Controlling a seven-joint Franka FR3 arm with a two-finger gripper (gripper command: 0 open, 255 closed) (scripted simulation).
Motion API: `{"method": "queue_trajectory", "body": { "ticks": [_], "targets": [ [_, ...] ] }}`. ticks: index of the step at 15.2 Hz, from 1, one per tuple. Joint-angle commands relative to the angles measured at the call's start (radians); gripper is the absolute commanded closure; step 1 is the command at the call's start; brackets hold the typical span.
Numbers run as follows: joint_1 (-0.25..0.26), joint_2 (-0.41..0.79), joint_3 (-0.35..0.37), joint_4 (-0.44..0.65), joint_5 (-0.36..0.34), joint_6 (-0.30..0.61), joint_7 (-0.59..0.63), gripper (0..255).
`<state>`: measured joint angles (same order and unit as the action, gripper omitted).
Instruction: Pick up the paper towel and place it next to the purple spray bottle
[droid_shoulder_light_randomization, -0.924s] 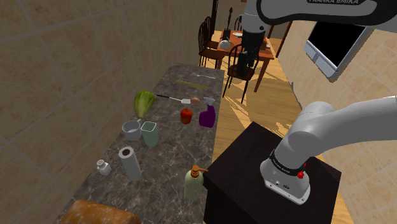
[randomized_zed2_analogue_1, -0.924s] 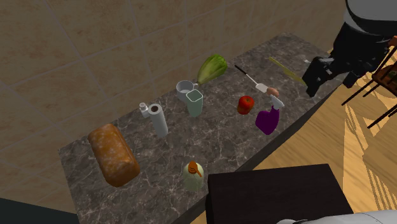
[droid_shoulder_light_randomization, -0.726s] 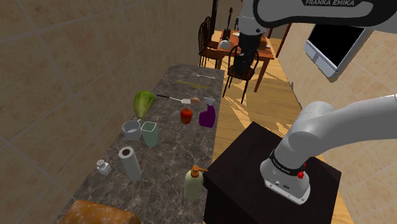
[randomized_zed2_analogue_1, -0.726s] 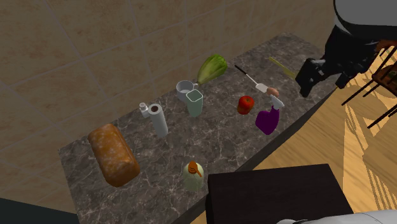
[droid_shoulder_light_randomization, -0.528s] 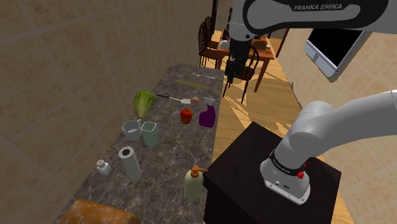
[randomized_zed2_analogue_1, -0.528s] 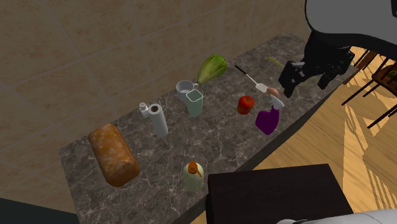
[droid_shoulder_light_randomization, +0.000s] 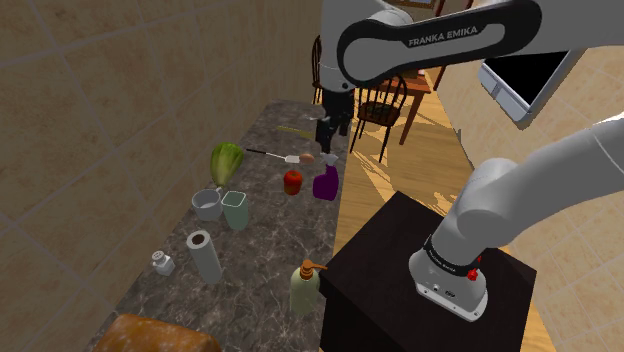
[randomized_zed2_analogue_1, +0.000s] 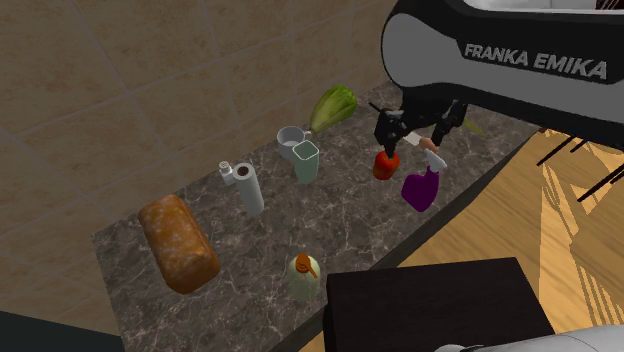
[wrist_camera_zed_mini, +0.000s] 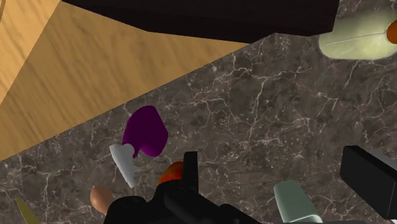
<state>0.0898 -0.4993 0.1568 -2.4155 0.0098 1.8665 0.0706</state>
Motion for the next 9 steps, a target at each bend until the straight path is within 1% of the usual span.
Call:
{"method": "queue_trajectory", "body": {
  "ticks": [1,5,9],
  "targets": [
    [0.012,0.052,0.024,0.010,0.013,0.043,0.026,0],
    [0.033,0.173,0.073,0.052,0.028,0.123,0.082,0],
    [0.053,0.303,0.119,0.112,0.026,0.194,0.141,0]
  ]
}}
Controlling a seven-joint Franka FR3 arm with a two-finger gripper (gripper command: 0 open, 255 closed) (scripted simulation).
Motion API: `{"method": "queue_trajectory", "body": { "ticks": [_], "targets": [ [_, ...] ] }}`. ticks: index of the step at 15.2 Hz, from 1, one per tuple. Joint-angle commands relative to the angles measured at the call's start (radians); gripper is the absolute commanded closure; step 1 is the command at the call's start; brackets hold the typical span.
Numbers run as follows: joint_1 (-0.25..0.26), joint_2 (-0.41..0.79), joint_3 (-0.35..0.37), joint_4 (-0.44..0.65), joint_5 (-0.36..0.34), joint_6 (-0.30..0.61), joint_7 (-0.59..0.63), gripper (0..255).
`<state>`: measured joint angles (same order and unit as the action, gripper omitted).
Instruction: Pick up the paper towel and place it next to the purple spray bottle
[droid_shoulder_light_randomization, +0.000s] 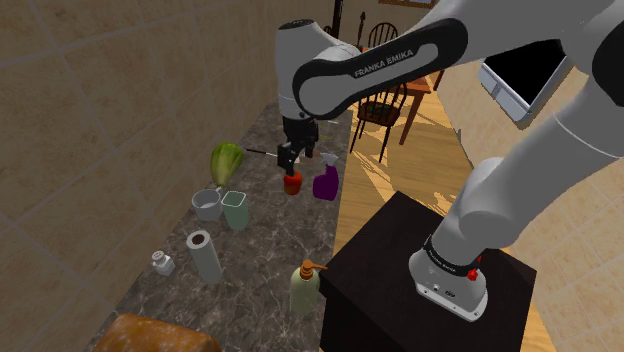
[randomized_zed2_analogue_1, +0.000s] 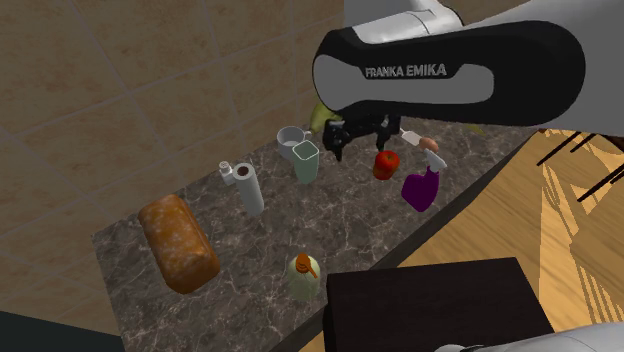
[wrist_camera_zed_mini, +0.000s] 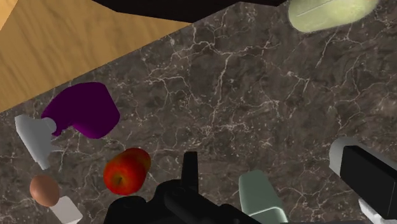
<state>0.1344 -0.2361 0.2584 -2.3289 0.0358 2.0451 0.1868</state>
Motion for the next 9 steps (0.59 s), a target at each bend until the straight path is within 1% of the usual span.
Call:
{"method": "queue_trajectory", "body": {
  "ticks": [1,5,9],
  "targets": [
    [0.013,0.073,0.028,0.043,-0.004,0.031,0.040,0],
    [0.035,0.211,0.066,0.125,-0.029,0.085,0.103,0],
    [0.065,0.353,0.091,0.226,-0.068,0.124,0.168,0]
  ]
}}
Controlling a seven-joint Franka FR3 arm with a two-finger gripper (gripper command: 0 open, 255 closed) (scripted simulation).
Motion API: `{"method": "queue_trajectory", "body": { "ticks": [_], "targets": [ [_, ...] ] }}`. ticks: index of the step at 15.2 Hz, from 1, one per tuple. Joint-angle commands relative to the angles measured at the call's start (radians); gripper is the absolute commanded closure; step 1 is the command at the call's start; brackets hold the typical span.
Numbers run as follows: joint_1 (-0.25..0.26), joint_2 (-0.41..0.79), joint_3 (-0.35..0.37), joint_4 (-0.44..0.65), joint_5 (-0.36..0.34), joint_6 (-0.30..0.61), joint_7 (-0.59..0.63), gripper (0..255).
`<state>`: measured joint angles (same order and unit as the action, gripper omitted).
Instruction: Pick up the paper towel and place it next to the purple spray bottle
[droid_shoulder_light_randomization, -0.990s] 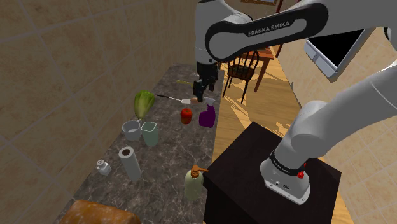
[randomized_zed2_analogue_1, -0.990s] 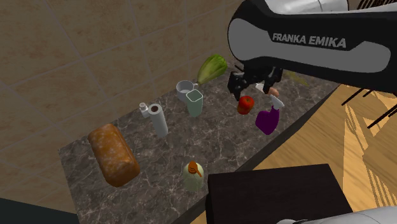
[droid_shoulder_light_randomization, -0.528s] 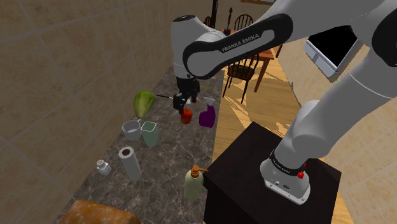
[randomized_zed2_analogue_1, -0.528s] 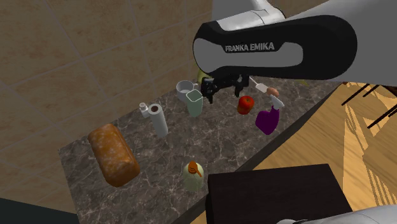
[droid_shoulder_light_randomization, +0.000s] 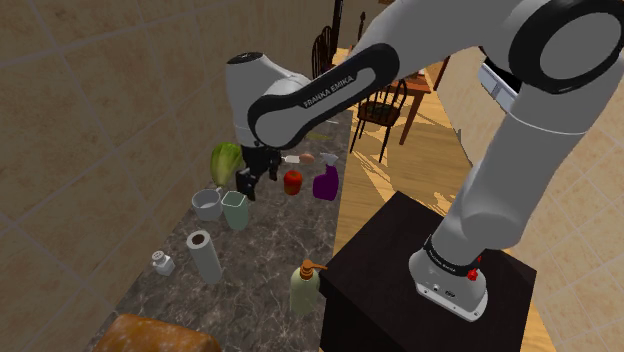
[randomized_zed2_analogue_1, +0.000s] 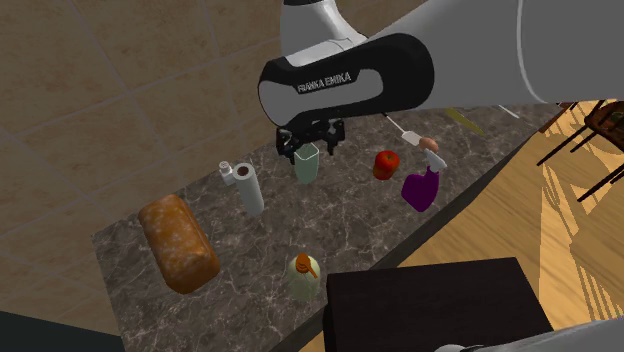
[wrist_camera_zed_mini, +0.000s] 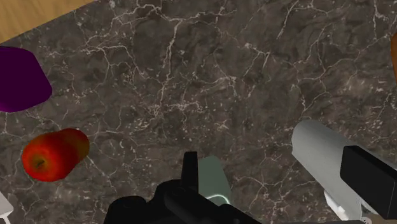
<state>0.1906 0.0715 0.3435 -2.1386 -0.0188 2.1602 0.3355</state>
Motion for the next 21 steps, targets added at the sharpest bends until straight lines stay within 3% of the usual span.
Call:
{"method": "queue_trajectory", "body": {
  "ticks": [1,9,16,21],
  "targets": [
    [0.018,0.081,0.011,0.063,-0.025,0.016,0.036,0],
    [0.117,0.371,0.017,0.332,-0.114,0.031,0.142,0],
    [0.228,0.637,0.001,0.651,-0.168,-0.017,0.192,0],
    [0.235,0.673,-0.008,0.641,-0.178,0.029,0.198,0]
  ]
}}
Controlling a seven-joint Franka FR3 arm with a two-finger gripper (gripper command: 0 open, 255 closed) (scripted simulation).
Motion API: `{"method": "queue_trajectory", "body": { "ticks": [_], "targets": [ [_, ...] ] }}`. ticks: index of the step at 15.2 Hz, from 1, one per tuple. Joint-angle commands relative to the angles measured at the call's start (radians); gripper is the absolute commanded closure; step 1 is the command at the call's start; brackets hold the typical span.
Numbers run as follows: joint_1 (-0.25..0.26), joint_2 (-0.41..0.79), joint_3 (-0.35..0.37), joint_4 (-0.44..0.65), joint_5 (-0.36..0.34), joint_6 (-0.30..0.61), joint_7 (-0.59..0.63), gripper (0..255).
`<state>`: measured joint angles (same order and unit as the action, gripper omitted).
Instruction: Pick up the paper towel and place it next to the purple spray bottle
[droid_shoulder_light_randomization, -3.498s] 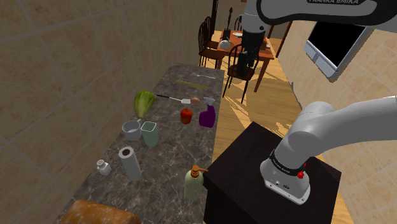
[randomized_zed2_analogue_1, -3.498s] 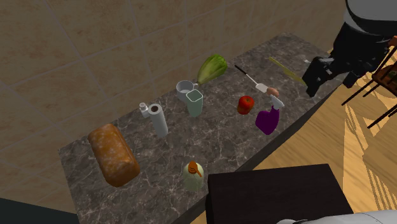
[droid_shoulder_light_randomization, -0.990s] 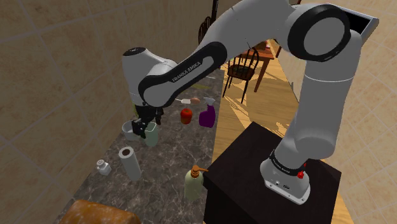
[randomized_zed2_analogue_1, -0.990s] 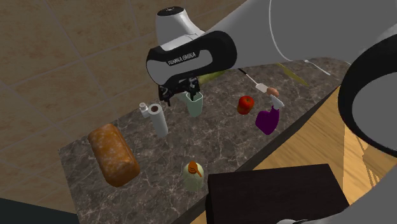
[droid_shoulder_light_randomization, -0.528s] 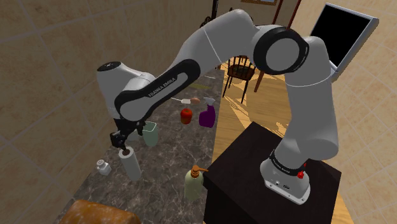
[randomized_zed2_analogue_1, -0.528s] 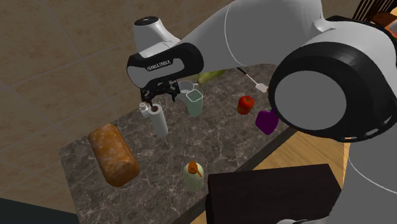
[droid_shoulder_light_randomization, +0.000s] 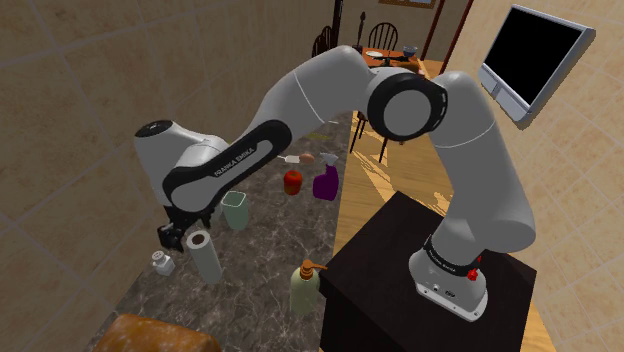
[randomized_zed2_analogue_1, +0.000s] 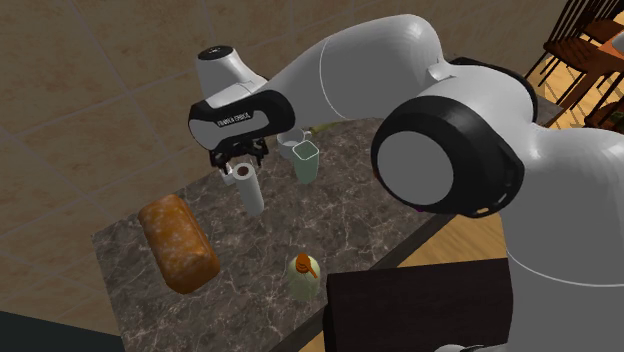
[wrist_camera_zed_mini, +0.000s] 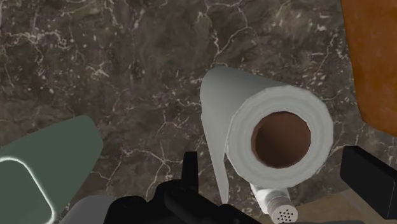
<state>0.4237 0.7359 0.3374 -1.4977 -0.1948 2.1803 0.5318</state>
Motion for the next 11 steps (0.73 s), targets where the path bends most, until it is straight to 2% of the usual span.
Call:
{"method": "queue_trajectory", "body": {
  "ticks": [1,11],
  "targets": [
    [0.004,0.016,-0.004,-0.001,-0.005,0.018,0.003,0],
    [0.006,0.029,-0.007,-0.002,-0.008,0.031,0.004,0]
  ]
}}
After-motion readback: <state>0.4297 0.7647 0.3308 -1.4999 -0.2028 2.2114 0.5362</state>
